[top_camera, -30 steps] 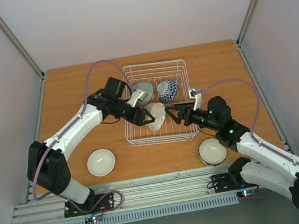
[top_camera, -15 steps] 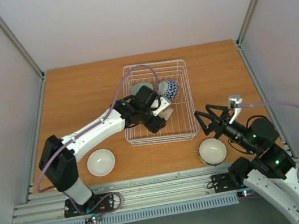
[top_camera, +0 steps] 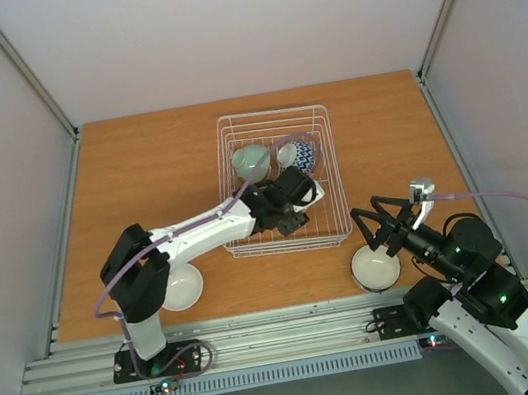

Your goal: Load the bowls into the dish rack

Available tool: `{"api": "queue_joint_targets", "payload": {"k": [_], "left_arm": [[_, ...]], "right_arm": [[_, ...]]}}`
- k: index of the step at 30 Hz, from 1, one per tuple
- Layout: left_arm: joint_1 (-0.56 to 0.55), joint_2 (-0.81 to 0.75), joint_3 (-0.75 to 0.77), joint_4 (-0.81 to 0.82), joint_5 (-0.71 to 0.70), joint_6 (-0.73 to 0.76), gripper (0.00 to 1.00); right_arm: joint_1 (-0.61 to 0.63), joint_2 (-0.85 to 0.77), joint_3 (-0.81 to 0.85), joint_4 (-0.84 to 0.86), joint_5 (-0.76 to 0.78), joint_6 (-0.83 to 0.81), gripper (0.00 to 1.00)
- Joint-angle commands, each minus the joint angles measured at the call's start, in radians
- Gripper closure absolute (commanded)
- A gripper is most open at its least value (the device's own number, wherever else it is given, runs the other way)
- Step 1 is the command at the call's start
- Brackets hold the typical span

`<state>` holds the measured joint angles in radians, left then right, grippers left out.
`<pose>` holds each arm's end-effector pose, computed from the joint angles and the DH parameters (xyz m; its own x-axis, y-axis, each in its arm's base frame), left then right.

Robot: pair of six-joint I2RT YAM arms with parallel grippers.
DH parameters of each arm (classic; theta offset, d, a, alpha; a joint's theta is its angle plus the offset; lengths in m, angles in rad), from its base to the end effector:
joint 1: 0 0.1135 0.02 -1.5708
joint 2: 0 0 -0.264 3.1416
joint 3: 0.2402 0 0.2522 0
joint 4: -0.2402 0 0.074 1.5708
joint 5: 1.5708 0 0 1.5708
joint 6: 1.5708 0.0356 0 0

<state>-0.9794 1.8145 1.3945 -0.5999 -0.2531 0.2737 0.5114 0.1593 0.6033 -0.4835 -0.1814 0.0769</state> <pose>0.2241 -0.3176 0.2322 -0.2599 0.8563 -0.4463 0.8318 0.4332 0.3469 0.0524 0.0368 0.3105 -0.0834 0.0399 -0.9957 -0.6340 0.7687 0.0839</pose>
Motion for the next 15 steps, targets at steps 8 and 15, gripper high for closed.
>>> {"api": "queue_joint_targets", "payload": {"k": [8, 15], "left_arm": [[-0.055, 0.085, 0.046, 0.26, -0.203, 0.149, 0.99], [-0.078, 0.101, 0.054, 0.27, -0.173, 0.134, 1.0]], "right_arm": [[0.002, -0.027, 0.017, -0.026, -0.01, 0.011, 0.14], [0.002, -0.013, 0.002, -0.004, -0.009, 0.01, 0.14]]}}
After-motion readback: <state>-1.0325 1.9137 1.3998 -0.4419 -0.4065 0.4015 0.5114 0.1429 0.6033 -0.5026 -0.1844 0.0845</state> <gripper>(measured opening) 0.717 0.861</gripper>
